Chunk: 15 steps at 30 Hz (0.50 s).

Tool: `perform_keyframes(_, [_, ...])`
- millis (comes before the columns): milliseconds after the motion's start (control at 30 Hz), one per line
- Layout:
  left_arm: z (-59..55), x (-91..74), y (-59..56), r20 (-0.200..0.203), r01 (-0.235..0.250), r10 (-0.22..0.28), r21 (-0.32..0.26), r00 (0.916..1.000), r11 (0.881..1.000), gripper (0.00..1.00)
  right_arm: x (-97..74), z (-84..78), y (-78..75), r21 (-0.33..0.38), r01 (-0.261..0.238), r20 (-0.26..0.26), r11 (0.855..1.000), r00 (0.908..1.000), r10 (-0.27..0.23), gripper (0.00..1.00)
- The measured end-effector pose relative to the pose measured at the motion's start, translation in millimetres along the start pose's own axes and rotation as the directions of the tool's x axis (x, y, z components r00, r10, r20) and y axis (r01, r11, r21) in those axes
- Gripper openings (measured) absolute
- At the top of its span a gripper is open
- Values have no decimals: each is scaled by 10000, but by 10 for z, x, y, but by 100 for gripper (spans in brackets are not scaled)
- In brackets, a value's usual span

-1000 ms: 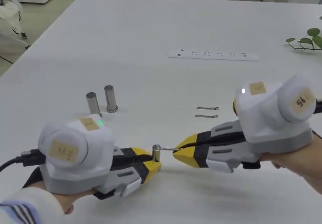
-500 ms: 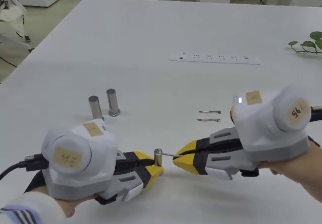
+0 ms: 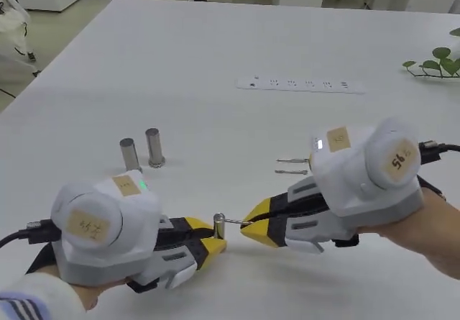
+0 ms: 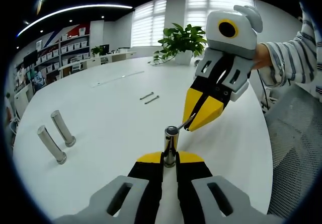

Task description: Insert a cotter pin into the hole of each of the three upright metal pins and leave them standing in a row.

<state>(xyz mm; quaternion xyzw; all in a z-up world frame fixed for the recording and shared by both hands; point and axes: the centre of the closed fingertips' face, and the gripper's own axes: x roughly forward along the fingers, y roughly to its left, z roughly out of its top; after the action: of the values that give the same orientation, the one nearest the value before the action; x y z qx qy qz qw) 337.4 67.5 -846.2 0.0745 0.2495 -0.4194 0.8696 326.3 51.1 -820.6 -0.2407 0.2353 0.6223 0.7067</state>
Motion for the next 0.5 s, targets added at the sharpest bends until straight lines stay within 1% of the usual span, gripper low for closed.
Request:
perform_keyframes(67, [-1,-1,-7,-13,-14,14,109,10000,9999,7,-10,7,5,-173,4,-98,9998,10000,-6,2])
perform_keyframes(200, [-1,-5,0,-36,-38,38,95,10000,9999,7,-9,14,-24,-127,81,-125,9999,9999,-83,2])
perform_keyframes(367, [-3,-16,3,-82,-41,42,124,10000,9999,7,20,12,-4,-173,39,-223,9998,9997,-43,2])
perform_keyframes(500, [-2,-19,2,-147,-92,96,248,9998,9997,7,11,5,-21,-161,102,-303,9998,9995,-107,2])
